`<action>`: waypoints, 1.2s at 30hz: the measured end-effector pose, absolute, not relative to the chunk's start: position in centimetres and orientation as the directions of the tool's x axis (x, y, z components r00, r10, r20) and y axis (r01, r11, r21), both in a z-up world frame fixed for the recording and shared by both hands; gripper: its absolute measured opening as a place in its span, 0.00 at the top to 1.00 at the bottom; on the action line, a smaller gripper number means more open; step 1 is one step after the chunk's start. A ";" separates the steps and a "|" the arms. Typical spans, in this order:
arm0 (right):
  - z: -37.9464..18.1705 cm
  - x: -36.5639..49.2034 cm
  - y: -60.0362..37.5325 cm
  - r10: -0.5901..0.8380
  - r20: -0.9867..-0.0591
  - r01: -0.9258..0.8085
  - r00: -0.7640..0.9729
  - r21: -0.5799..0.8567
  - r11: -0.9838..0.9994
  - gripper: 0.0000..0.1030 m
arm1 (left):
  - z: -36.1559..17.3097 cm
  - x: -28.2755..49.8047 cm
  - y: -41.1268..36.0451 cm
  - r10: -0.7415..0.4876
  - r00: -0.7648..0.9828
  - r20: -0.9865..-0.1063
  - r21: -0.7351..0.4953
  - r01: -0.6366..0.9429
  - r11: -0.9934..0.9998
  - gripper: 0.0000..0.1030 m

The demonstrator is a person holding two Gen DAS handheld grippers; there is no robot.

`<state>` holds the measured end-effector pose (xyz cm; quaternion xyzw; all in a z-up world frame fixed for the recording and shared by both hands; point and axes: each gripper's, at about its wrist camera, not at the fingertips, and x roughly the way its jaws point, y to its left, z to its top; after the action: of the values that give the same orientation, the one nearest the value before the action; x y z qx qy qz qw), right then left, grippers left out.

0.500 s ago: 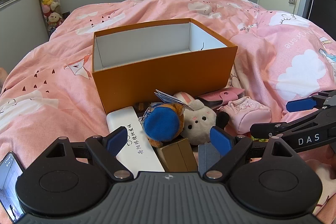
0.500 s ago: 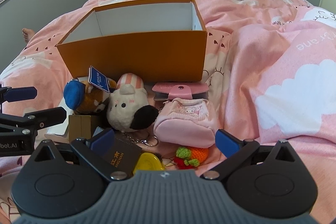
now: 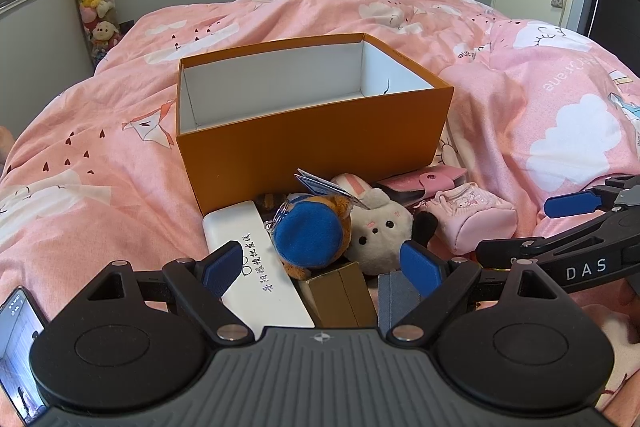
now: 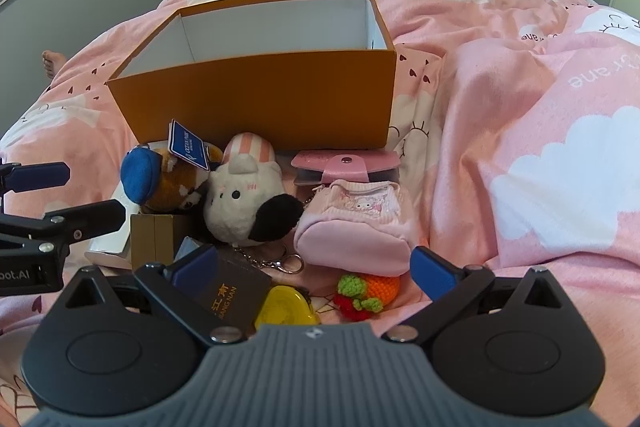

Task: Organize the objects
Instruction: 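Move both grippers toward the plush toys in front of the box, then grasp the red-panda plush with the left gripper while the right grasps the white plush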

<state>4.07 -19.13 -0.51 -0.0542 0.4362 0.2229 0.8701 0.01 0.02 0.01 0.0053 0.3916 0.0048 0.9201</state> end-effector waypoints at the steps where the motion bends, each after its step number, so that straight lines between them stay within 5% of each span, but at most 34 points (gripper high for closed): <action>1: -0.5 4.1 -19.1 0.341 -0.784 -0.435 0.519 0.101 0.895 0.01 | 0.0 0.0 0.0 0.014 0.690 -0.724 0.012 -0.007 1.000 0.00; 9: -0.9 4.3 -19.2 0.346 -0.795 -0.431 0.498 0.119 0.895 0.01 | -0.1 -0.1 0.7 -0.019 0.690 -0.724 -0.041 -0.015 0.999 0.01; 17: -0.6 5.0 -18.1 0.372 -0.799 -0.496 0.472 0.109 0.862 0.08 | -0.7 1.5 1.4 -0.110 0.651 -0.751 -0.117 0.033 0.993 0.27; 26: -0.4 8.9 -15.0 0.439 -0.823 -0.611 0.360 0.147 0.777 0.27 | -0.4 4.8 0.9 -0.059 0.651 -0.756 0.066 0.167 0.984 0.25; 36: -2.2 13.1 -11.9 0.424 -0.865 -0.721 0.268 0.112 0.684 0.40 | -2.2 8.3 0.3 -0.082 0.545 -0.834 0.068 0.249 0.966 0.26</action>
<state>13.15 -11.88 -2.23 -0.1540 0.4814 0.3662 0.7813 8.32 0.33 -2.24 0.0897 0.4675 -0.0947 0.8743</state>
